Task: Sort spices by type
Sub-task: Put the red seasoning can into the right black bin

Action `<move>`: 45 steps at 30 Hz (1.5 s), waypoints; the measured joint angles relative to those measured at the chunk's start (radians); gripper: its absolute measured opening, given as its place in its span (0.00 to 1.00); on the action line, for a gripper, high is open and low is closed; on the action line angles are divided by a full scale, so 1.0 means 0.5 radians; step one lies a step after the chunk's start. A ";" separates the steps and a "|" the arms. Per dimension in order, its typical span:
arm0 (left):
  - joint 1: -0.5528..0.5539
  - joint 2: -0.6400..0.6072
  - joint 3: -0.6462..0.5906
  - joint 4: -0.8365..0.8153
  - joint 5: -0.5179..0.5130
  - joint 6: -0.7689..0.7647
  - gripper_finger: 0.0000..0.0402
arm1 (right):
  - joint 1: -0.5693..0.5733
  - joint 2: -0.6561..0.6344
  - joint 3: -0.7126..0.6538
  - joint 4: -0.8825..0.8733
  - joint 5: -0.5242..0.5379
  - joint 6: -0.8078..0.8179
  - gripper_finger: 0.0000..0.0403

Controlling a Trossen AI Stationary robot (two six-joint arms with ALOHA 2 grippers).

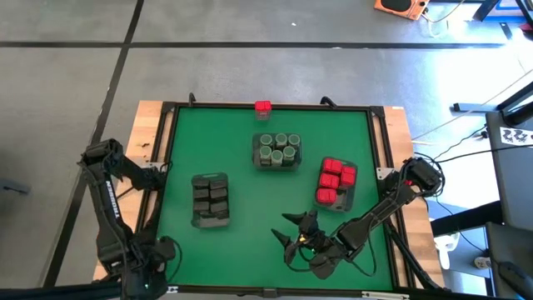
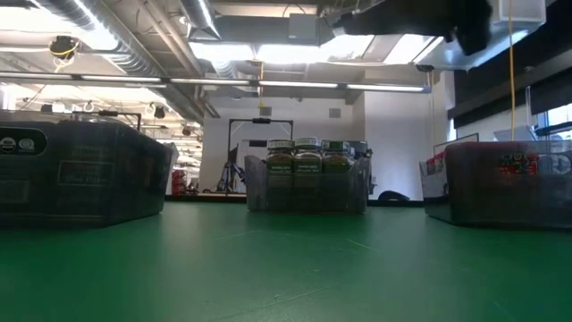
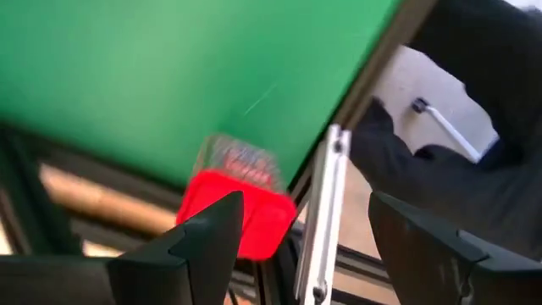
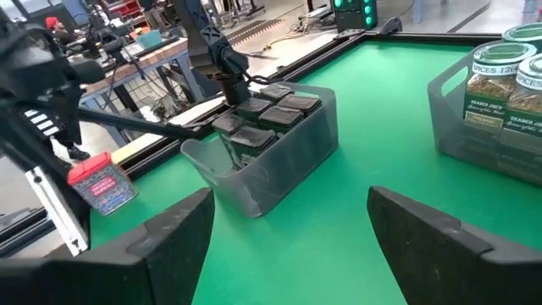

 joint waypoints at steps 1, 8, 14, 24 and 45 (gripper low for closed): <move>0.001 -0.002 -0.021 -0.008 0.037 -0.098 0.62 | -0.016 0.000 0.000 0.000 -0.008 0.000 0.78; 0.013 -0.001 -0.200 -0.004 0.376 -0.552 0.62 | -0.103 0.069 0.000 0.015 -0.144 0.001 0.78; 0.056 0.007 -0.285 0.012 0.496 -0.764 0.62 | -0.144 0.099 0.000 0.035 -0.234 -0.009 0.78; 0.093 0.010 -0.409 0.240 0.500 -0.739 0.62 | -0.150 0.099 0.000 0.035 -0.232 -0.073 0.78; 0.158 0.009 -0.311 0.321 0.438 -0.170 0.62 | -0.162 0.098 0.000 0.034 -0.210 -0.075 0.78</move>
